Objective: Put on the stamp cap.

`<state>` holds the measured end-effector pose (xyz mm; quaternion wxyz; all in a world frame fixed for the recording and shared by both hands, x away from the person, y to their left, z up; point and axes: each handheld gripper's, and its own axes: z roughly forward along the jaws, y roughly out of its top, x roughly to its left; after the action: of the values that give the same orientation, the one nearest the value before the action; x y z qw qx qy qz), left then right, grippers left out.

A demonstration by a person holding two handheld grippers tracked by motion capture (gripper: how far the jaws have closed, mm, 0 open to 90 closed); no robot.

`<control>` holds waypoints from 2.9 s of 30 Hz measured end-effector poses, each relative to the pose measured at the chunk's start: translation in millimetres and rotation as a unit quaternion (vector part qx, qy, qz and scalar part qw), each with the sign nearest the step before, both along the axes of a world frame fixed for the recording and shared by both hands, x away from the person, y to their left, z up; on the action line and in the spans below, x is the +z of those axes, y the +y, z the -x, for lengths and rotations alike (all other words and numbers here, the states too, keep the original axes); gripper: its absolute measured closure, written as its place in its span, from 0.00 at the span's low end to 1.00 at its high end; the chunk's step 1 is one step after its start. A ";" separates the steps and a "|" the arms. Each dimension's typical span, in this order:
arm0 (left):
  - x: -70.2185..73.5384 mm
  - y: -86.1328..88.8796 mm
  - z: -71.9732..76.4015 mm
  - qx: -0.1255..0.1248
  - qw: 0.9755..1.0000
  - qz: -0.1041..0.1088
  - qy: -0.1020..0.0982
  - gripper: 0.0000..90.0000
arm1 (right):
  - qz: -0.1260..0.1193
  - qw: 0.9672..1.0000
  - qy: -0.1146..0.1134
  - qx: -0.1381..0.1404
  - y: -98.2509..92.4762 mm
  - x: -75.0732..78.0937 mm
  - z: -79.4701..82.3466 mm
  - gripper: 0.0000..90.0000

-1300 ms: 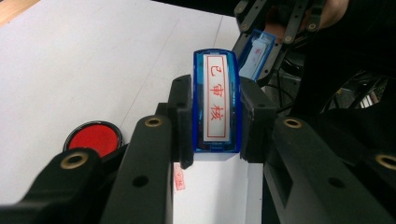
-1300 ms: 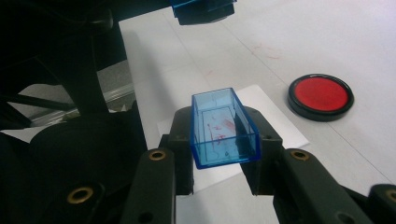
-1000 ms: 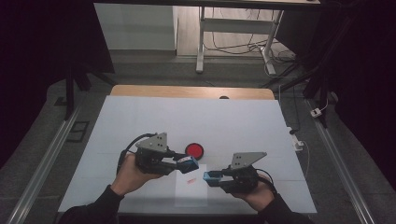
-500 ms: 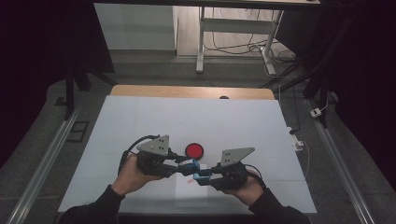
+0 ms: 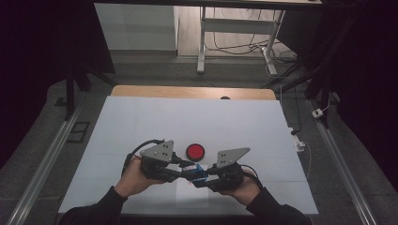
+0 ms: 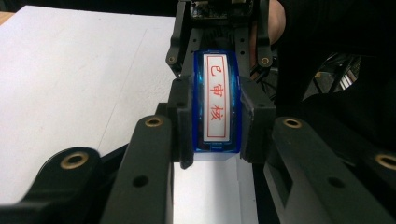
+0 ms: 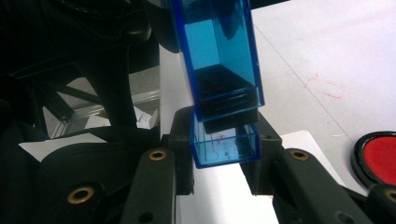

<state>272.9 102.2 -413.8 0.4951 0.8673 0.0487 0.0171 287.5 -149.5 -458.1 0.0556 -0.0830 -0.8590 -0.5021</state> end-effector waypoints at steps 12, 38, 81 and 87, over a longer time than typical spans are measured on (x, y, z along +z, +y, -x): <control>-3.1 -2.7 2.6 -0.024 1.000 -0.007 -0.018 0.78 | 0.001 1.000 0.005 0.019 1.7 0.5 2.2 0.76; -9.0 0.6 -5.9 -0.021 0.999 0.027 0.037 0.78 | -0.012 1.000 -0.001 0.022 -0.3 1.6 2.3 0.73; -3.3 19.5 -12.7 0.081 0.996 -0.021 0.038 0.78 | 0.035 0.994 -0.026 -0.100 -22.5 7.4 14.9 0.28; -4.3 23.0 -15.0 0.095 0.994 -0.023 0.043 0.78 | 0.035 0.991 -0.017 -0.127 -31.7 8.0 15.2 0.22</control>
<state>287.9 125.1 -418.1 0.4682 0.8701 0.1518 0.0277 272.3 -181.2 -450.1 -0.0259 -0.1852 -0.8595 -0.4757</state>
